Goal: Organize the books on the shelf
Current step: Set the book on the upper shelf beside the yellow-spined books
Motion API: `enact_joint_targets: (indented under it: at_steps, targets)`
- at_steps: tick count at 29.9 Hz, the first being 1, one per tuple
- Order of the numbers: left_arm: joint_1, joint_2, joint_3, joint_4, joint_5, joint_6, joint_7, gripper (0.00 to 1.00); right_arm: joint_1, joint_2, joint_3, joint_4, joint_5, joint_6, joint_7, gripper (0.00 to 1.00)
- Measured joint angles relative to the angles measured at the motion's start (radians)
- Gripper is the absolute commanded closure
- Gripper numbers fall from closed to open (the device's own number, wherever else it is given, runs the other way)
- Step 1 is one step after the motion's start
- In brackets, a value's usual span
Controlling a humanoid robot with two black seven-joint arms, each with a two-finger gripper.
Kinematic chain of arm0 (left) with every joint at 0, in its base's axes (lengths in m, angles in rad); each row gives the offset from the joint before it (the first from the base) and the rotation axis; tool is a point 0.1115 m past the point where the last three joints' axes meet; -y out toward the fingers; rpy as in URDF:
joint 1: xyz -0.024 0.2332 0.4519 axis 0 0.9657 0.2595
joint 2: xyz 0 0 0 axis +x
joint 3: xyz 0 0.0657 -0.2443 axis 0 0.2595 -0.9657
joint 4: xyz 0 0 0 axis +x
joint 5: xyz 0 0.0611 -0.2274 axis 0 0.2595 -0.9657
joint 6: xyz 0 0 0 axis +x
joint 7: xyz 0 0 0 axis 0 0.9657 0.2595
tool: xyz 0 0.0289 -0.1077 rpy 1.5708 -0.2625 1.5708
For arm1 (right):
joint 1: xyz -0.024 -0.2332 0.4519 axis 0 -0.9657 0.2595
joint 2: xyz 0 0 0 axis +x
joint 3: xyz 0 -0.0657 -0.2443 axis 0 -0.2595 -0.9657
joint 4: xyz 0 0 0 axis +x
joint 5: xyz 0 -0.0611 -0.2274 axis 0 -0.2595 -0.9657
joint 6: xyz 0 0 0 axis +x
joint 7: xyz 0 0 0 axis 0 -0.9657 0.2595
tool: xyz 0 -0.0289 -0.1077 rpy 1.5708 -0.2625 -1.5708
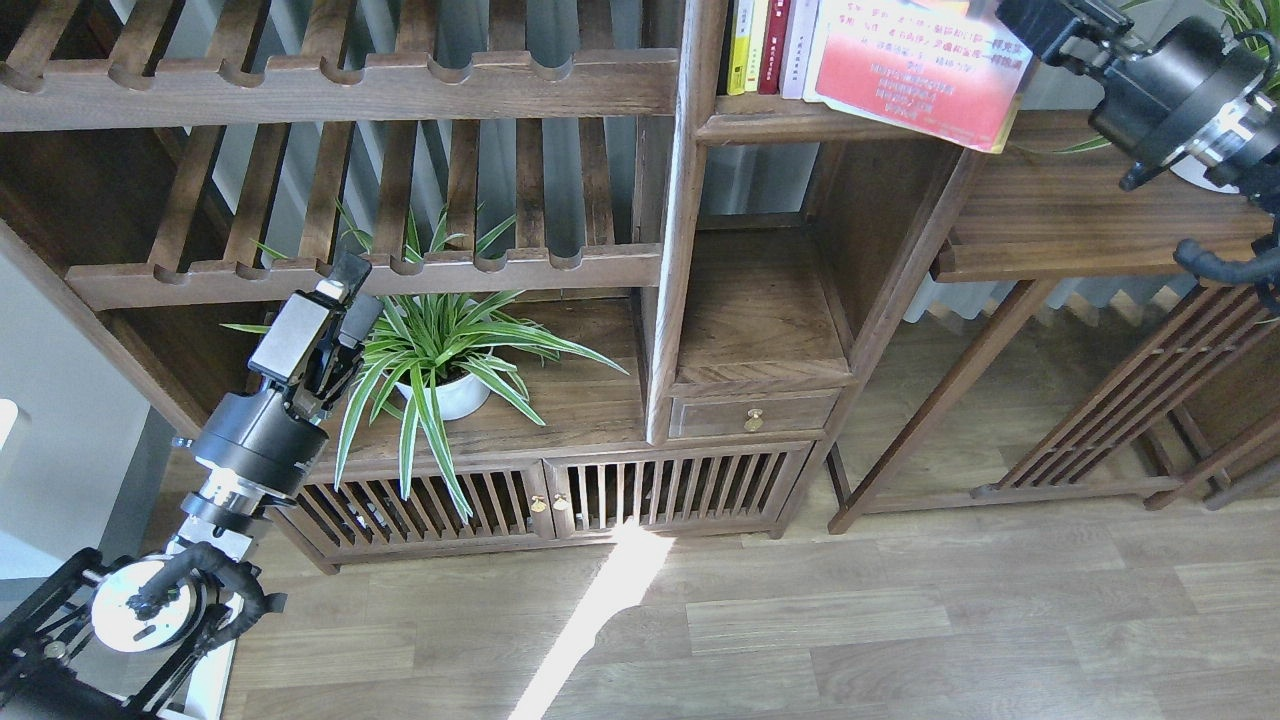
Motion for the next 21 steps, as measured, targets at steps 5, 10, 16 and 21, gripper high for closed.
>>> enact_joint_targets:
  at_steps: [5,10,16,21]
  targets:
    - [0.004,0.000,0.000,0.000,0.000,0.000,0.000,0.08,0.019,0.001,-0.001,-0.001,-0.019,-0.083,-0.003,0.97]
    - [0.006,-0.002,0.000,0.007,0.000,0.000,0.000,0.08,0.036,0.008,-0.003,-0.001,-0.035,-0.144,-0.006,0.97]
    - [0.006,-0.009,0.003,0.012,0.002,0.000,0.000,0.08,0.059,0.013,-0.007,-0.006,-0.079,-0.213,-0.007,0.97]
    - [0.006,-0.009,0.003,0.013,0.002,0.000,0.000,0.08,0.093,0.048,-0.012,-0.012,-0.143,-0.285,-0.007,0.97]
